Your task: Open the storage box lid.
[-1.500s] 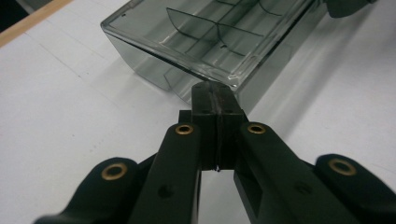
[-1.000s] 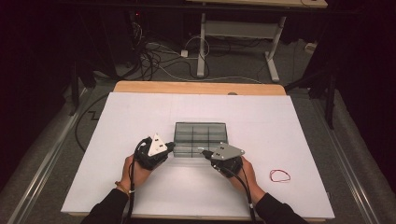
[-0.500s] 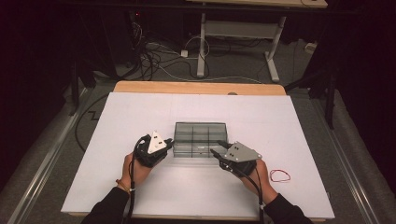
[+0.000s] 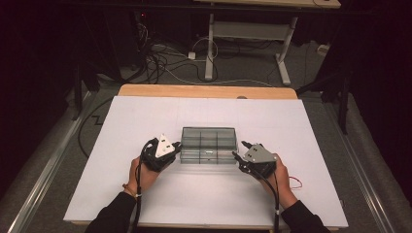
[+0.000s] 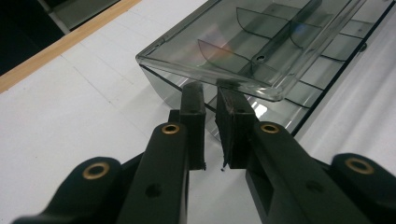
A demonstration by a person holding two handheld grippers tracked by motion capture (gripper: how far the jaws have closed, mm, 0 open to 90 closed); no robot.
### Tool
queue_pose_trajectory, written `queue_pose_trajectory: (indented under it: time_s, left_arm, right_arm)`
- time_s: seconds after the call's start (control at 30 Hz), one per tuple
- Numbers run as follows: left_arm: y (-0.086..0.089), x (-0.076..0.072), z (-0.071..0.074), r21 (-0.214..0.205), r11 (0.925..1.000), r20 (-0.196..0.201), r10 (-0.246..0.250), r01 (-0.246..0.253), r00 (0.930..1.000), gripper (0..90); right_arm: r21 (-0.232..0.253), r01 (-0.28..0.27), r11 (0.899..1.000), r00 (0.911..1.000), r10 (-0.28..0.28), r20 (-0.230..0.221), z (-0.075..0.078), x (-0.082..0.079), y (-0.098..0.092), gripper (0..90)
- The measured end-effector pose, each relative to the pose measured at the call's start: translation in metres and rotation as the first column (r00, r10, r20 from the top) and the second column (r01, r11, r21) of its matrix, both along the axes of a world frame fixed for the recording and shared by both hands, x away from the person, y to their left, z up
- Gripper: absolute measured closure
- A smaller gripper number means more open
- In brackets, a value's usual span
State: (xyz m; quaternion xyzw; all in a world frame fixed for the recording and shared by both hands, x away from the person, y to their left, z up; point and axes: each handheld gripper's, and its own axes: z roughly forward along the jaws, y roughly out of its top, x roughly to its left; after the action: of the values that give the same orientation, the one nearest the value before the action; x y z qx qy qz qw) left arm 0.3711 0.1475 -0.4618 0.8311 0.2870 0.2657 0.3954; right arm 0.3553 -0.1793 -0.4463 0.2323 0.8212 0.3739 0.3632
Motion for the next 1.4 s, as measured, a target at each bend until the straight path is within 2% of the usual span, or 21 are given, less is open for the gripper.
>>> queue_pose_trajectory:
  time_s: [0.03,0.1,0.33,0.4,0.5,0.57,0.7,1.07,1.13,1.3,1.4]
  left_arm:
    - [0.0007,0.0008,0.0007,-0.012,0.9999,0.006,0.001,-0.001,1.0000,79.3]
    - [0.0008,0.0011,0.0013,-0.011,0.9999,0.009,0.001,-0.001,1.0000,79.4]
    - [0.0020,0.0039,0.0024,-0.021,0.9998,0.021,0.004,-0.004,0.9998,76.9]
    - [0.0027,0.0034,0.0032,-0.016,0.9997,0.026,0.020,-0.020,0.9994,71.8]
    - [0.0040,0.0026,0.0046,-0.022,0.9995,0.035,0.022,-0.022,0.9991,71.1]
    - [0.0034,0.0013,0.0061,-0.011,0.9997,0.052,0.024,-0.024,0.9984,68.8]
    - [0.0019,0.0011,0.0059,-0.006,0.9998,0.056,0.019,-0.018,0.9983,67.0]
    - [-0.0034,-0.0002,0.0065,0.017,0.9998,0.087,-0.006,0.005,0.9962,67.0]
    - [-0.0032,-0.0001,0.0068,0.014,0.9999,0.091,-0.005,0.004,0.9958,67.0]
    - [-0.0037,0.0008,0.0069,0.019,0.9998,0.102,-0.009,0.007,0.9947,67.1]
    - [-0.0032,0.0021,0.0076,0.007,0.9999,0.104,-0.011,0.010,0.9945,67.1]
  right_arm:
    - [0.006,-0.006,1.000,1.0000,0.006,-0.004,-0.0005,0.0014,-0.0004,60.5]
    - [0.013,-0.016,1.000,0.9999,0.016,-0.001,-0.0019,0.0033,0.0001,65.1]
    - [0.017,-0.032,0.999,0.9986,0.032,0.041,-0.0020,0.0014,0.0021,70.6]
    - [0.016,-0.037,0.999,0.9982,0.036,0.048,-0.0013,0.0009,0.0021,70.2]
    - [0.049,-0.044,0.998,0.9982,0.042,0.044,-0.0006,0.0013,0.0002,70.7]
    - [0.054,-0.042,0.998,0.9980,0.040,0.050,-0.0003,0.0009,0.0002,70.8]
    - [0.050,-0.040,0.998,0.9977,0.037,0.057,0.0001,0.0004,0.0006,71.7]
    - [0.039,-0.043,0.998,0.9964,0.040,0.074,0.0021,-0.0028,0.0047,71.8]
    - [0.029,-0.042,0.999,0.9960,0.040,0.080,0.0024,-0.0034,0.0060,71.9]
    - [0.035,-0.036,0.999,0.9966,0.033,0.076,0.0018,-0.0013,0.0054,72.7]
    - [0.038,-0.032,0.999,0.9963,0.029,0.081,0.0025,0.0000,0.0055,73.8]
